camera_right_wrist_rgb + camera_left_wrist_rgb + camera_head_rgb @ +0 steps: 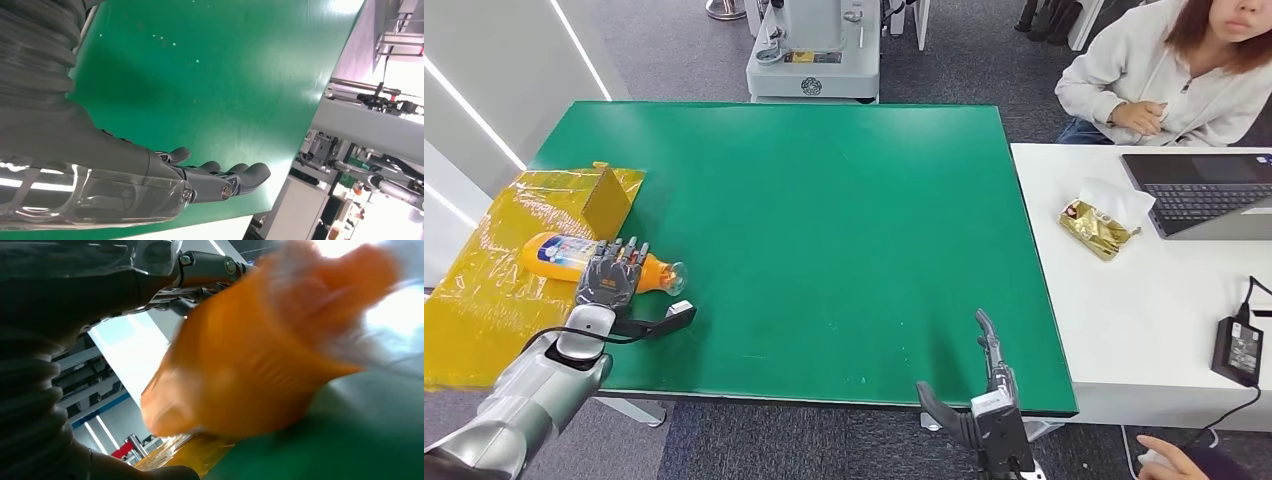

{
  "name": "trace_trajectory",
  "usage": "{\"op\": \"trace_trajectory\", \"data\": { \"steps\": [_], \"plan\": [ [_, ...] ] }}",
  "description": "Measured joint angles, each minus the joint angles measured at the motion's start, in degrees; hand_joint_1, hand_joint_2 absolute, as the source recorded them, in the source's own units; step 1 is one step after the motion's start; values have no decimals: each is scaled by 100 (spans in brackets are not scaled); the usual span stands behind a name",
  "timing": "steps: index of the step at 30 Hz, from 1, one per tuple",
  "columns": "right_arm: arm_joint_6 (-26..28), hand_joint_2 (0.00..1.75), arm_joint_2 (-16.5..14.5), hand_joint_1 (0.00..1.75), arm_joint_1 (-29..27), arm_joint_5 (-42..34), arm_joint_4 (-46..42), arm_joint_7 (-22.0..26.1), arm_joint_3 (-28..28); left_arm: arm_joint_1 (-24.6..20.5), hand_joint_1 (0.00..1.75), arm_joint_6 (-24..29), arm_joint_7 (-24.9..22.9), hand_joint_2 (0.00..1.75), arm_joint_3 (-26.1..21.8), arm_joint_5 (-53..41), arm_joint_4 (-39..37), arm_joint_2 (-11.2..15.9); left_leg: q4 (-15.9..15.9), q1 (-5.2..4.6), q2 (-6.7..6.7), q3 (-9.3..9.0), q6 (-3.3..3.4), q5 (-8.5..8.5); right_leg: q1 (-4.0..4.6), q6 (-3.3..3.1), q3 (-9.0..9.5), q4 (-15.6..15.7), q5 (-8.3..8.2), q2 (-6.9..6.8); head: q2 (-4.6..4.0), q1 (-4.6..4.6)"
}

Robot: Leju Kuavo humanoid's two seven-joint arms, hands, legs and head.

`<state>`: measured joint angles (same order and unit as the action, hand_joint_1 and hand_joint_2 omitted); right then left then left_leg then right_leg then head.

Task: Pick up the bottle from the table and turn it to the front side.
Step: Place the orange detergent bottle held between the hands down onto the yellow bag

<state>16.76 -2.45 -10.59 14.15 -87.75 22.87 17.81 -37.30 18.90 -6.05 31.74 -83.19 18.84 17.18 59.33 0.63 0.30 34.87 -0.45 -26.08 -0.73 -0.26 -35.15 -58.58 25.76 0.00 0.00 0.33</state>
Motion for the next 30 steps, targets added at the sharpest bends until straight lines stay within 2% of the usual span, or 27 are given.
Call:
{"op": "trace_trajectory", "data": {
  "steps": [5, 10, 12, 15, 17, 19, 23, 27, 28, 30],
  "plan": [
    [31, 175, 21, 0, -102, 7, -116, -104, 5, 22, 0, 233, 270, 175, -350, 398, -5, -79, 0, 0, -2, 2, 0, 0, 0, 0, -1, 0, 0, -1, 0, 1],
    [21, 175, 21, 0, -158, 84, -207, -190, 4, 73, 0, 390, 653, 175, -771, 847, -8, -269, 1, -1, -3, 3, 0, 0, -1, 0, -1, 1, 0, -3, 0, 0],
    [13, 175, 21, 0, -168, 109, -233, -223, -1, 100, 0, 526, 1058, 175, -1032, 1253, -7, -420, 2, -1, -5, 3, 1, 0, -1, 1, -1, 2, 0, -6, 0, 1],
    [7, 175, 20, 0, -180, 127, -271, -250, -10, 179, 0, 872, 2176, 175, -1523, 2299, 127, -767, 6, -3, -8, 4, 1, 0, -2, 2, -1, 4, -1, -8, 0, 1],
    [22, 175, 9, 0, -185, 170, -286, -250, -16, 350, 0, 913, 3070, 175, -1884, 3369, 584, -1092, 7, -7, -8, 4, 3, -1, -6, 4, 1, 4, -2, -8, 0, 0],
    [49, 175, -15, 0, -187, 202, -291, -231, -21, 630, 0, 701, 3497, 175, -2118, 4320, 1342, -1431, 7, -9, -6, 6, 6, -4, -9, 5, 2, 5, -2, -7, 0, 2],
    [99, 175, -49, 0, -188, 192, -292, -177, -22, 1080, 0, 295, 3527, 175, -2194, 5117, 2567, -1800, 7, -9, 0, 7, 9, -11, -10, 5, 0, 7, -1, -1, 0, 1],
    [182, 175, -111, 0, -209, -19, -375, 133, -32, 1750, 0, -844, 3680, 175, -2134, 6660, 3826, -2055, 5, -7, -1, 5, 8, -14, -9, 7, 0, 6, 5, -2, 0, -1],
    [210, 175, -144, 0, -220, -98, -447, 223, -34, 1998, 0, -943, 3636, 175, -2027, 6794, 4188, -2119, 5, -7, -1, 5, 7, -16, -9, 6, -1, 6, 6, -2, 0, 0],
    [250, 175, -198, 0, -246, -205, -628, 326, -39, 2450, 0, -816, 3574, 175, -1695, 6677, 4774, -2201, 4, -7, 1, 5, 7, -21, -8, 8, -2, 7, 10, 0, 0, 1]
  ]
}}
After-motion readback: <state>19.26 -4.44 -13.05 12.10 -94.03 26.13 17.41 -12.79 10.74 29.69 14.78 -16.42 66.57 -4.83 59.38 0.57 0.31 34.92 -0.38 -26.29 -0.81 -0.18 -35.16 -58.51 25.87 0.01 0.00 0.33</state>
